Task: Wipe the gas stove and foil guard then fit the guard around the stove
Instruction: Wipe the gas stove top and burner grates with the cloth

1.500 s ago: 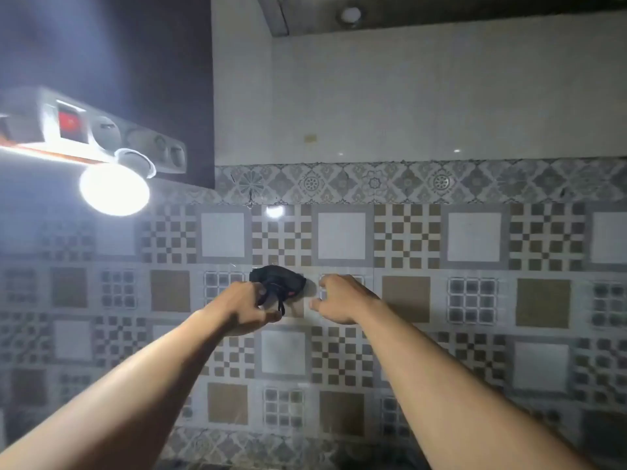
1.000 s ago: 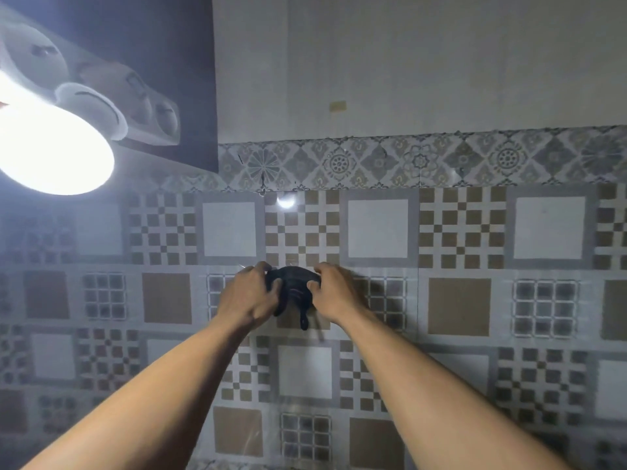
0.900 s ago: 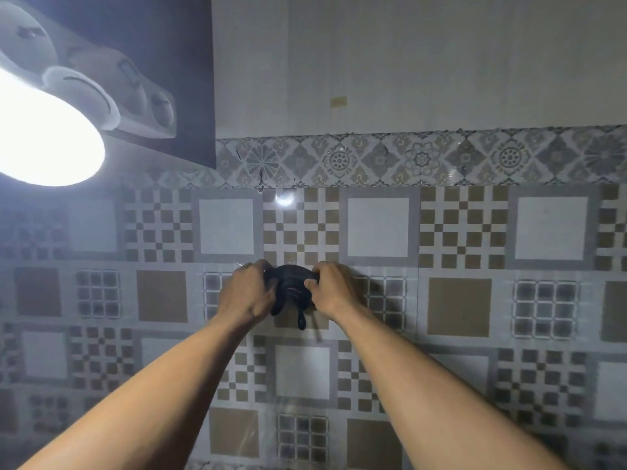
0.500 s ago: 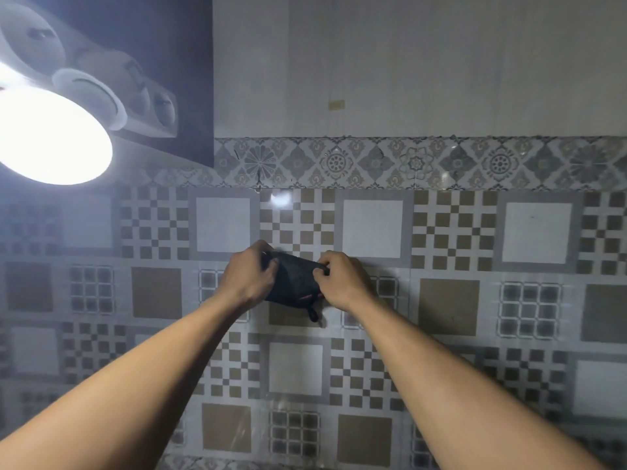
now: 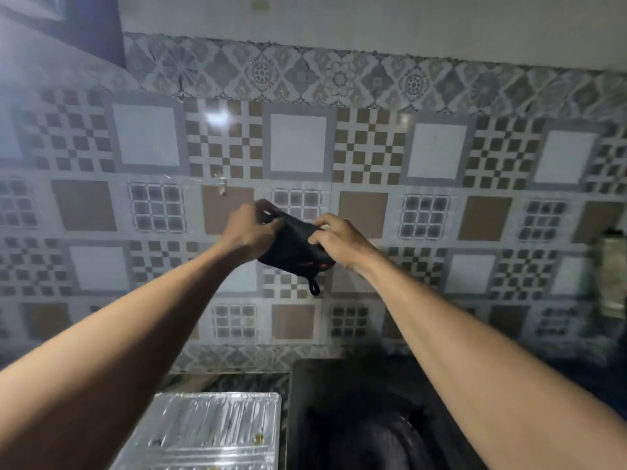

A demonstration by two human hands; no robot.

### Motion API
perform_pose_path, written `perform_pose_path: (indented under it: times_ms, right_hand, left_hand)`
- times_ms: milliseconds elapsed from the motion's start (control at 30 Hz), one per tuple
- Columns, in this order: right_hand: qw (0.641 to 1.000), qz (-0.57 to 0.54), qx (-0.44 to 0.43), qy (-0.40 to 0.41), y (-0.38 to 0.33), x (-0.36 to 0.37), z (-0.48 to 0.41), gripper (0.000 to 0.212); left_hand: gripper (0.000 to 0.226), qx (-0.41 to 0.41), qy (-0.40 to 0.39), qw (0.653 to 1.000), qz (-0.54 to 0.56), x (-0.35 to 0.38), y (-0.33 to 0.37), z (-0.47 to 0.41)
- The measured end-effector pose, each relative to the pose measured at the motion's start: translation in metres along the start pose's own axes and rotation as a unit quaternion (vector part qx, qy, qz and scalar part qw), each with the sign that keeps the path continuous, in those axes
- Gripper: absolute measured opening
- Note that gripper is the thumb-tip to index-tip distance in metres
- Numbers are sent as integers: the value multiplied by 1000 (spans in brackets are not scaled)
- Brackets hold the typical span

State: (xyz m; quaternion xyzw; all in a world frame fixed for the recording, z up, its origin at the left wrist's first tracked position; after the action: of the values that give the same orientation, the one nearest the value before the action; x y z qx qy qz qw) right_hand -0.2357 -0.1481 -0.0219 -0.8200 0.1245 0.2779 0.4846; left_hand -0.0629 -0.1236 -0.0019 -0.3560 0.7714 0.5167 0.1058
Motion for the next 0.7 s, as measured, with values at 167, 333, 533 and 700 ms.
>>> perform_pose_path:
  times_ms: [167, 333, 533, 700]
  right_hand:
    - [998, 29, 10, -46, 44, -20, 45, 28]
    - [989, 87, 47, -109, 89, -22, 74, 24]
    - [970, 123, 49, -204, 127, -8, 97, 23]
    - [959, 168, 21, -229, 148, 3, 95, 20]
  left_hand:
    - [14, -15, -66, 998, 16, 65, 12, 41]
    - [20, -52, -91, 994, 9, 122, -1, 90]
    - [35, -132, -72, 988, 29, 162, -22, 163]
    - [71, -139, -125, 973, -139, 198, -43, 238]
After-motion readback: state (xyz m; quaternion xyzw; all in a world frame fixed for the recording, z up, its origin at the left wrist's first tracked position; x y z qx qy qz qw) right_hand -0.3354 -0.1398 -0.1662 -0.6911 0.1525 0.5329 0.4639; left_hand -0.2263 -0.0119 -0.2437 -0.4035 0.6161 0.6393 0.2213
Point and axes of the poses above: each hand's wrist, its own z-axis away from the middle knuckle, its own x-axis out of the palm, y = z × x, the point moved 7 cm from there along -z, towards the middle knuckle, and after that the axes turned 6 degrees about -x, right-handed, at the moved point
